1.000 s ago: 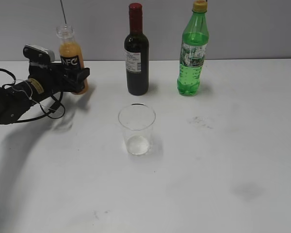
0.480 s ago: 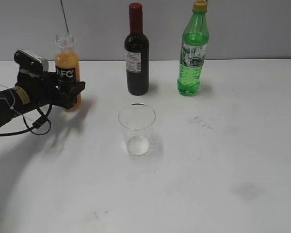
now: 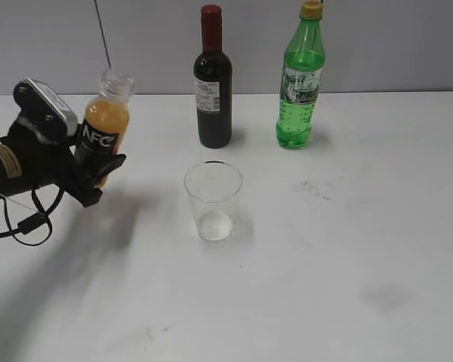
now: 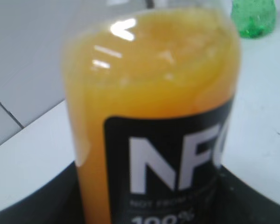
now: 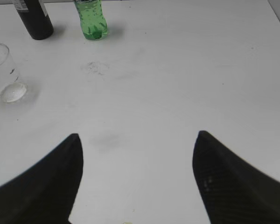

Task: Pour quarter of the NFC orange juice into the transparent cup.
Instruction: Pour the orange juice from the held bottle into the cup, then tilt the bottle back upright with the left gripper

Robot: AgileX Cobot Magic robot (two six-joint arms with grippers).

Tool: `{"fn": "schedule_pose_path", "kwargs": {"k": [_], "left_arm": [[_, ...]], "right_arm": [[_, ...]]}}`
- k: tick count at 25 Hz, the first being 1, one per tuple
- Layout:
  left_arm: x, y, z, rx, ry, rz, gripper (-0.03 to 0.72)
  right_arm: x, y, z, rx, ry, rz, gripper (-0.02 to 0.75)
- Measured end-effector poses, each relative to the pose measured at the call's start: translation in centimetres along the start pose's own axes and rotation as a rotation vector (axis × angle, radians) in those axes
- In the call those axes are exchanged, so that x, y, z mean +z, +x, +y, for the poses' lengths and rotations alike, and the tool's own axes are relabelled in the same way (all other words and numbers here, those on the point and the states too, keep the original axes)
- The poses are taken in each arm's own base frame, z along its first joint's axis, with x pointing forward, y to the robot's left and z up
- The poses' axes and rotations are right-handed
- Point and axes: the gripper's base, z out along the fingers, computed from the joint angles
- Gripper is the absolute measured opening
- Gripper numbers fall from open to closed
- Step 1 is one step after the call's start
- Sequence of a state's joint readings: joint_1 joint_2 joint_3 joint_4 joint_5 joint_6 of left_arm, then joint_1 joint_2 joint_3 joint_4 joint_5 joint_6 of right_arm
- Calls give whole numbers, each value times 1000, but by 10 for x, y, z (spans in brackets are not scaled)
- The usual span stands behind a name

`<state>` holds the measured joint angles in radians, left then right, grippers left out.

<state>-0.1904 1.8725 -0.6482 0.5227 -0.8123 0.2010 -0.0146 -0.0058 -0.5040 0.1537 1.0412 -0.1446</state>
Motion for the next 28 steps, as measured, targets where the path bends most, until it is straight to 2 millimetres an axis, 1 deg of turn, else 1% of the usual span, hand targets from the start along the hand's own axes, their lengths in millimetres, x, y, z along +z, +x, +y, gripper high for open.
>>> {"fn": "schedule_pose_path", "kwargs": {"k": [3, 5, 10, 14, 18, 22, 26, 28], "left_arm": [[0, -12, -16, 107, 43, 60, 471], [2, -19, -25, 143, 29, 93, 471], [4, -19, -40, 229, 6, 225, 471], [6, -24, -53, 276, 24, 230, 471], [5, -25, -54, 343, 5, 260, 471], [0, -30, -48, 425, -34, 283, 471], [-4, -38, -43, 498, -60, 263, 471], [-5, -40, -42, 563, -61, 258, 471]], "right_arm": [[0, 0, 0, 0, 0, 0, 562], [0, 0, 0, 0, 0, 0, 562], [0, 0, 0, 0, 0, 0, 562], [0, 0, 0, 0, 0, 0, 562], [0, 0, 0, 0, 0, 0, 562], [0, 0, 0, 0, 0, 0, 562], [0, 0, 0, 0, 0, 0, 562], [0, 0, 0, 0, 0, 0, 562]]}}
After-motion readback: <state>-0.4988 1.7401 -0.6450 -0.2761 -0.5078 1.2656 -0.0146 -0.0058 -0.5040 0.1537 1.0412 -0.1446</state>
